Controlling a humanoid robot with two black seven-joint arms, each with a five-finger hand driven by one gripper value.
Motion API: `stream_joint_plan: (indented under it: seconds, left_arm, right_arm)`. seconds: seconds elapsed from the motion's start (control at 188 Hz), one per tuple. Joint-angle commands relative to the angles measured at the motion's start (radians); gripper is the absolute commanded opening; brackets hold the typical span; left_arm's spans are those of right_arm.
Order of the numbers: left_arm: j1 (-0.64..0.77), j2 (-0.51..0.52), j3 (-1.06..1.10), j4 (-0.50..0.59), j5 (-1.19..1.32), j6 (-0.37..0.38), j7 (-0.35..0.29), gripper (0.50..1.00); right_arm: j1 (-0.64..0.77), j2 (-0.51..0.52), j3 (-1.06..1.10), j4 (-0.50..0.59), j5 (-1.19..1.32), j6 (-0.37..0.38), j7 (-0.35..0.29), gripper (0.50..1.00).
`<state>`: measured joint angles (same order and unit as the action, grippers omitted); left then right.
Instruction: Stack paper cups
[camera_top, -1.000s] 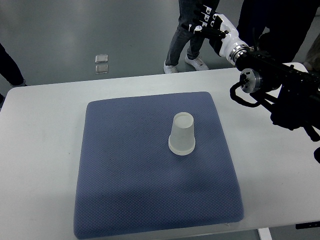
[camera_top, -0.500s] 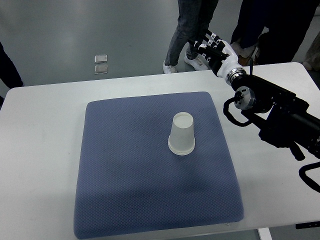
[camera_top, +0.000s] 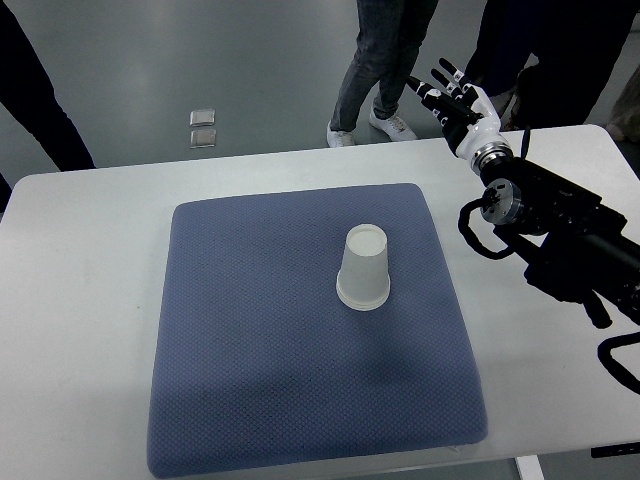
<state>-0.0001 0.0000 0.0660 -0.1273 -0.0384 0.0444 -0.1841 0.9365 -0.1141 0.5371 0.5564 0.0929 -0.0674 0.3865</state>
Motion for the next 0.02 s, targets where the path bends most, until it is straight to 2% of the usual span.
stream_joint_plan:
  seconds: [0.0,0.016]
  left_arm:
    - [0.000,0.000,0.000,0.000,0.000,0.000,0.000,1.000]
    - [0.000,0.000,0.000,0.000,0.000,0.000,0.000,1.000]
  right_arm:
    - [-0.005,-0.001,0.001,-0.001,-0.001,-0.002,0.008,0.913]
    - [-0.007,0.001,0.000,-0.001,-0.001,0.000,0.012,0.913]
